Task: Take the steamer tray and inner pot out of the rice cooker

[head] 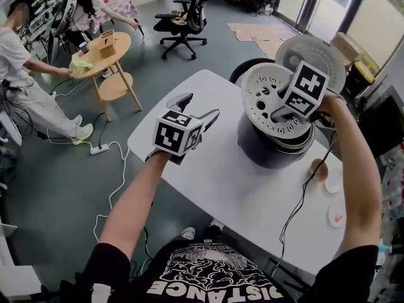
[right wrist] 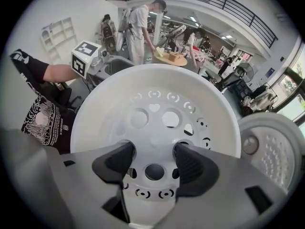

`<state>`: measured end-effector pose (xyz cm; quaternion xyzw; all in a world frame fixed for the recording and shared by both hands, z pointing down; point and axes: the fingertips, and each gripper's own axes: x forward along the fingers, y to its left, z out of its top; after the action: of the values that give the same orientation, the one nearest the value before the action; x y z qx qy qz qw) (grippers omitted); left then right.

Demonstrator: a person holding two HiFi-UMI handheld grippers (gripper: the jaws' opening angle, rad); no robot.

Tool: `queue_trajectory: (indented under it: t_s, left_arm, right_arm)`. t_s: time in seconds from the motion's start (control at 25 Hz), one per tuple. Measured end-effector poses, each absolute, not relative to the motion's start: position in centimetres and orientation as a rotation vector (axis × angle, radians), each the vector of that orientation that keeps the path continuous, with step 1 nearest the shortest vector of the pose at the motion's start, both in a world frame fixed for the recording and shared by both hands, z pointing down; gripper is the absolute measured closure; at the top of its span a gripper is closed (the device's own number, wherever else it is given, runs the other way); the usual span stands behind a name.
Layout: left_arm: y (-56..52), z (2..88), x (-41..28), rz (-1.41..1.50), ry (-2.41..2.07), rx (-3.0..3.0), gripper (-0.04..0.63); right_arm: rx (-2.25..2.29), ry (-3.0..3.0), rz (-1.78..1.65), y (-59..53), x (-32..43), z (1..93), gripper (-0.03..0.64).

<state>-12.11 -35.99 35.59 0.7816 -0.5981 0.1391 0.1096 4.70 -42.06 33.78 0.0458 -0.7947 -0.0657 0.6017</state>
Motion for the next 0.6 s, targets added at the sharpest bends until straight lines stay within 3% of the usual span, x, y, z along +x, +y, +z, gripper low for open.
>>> queue_trajectory:
  t_s: [0.32,0.6]
  left_arm:
    - [-29.9,36.9,-24.7,0.392,-1.862,2.187,0.235]
    - [-25.3,37.8,-30.1,0.401,-1.965,2.048,0.236]
  right_arm:
    - [-0.028,-1.866,-0.248,-35.9,-9.9,34.6,0.314]
    - [-0.144,-1.857,-0.307,-32.3,-16.1,37.7,0.314]
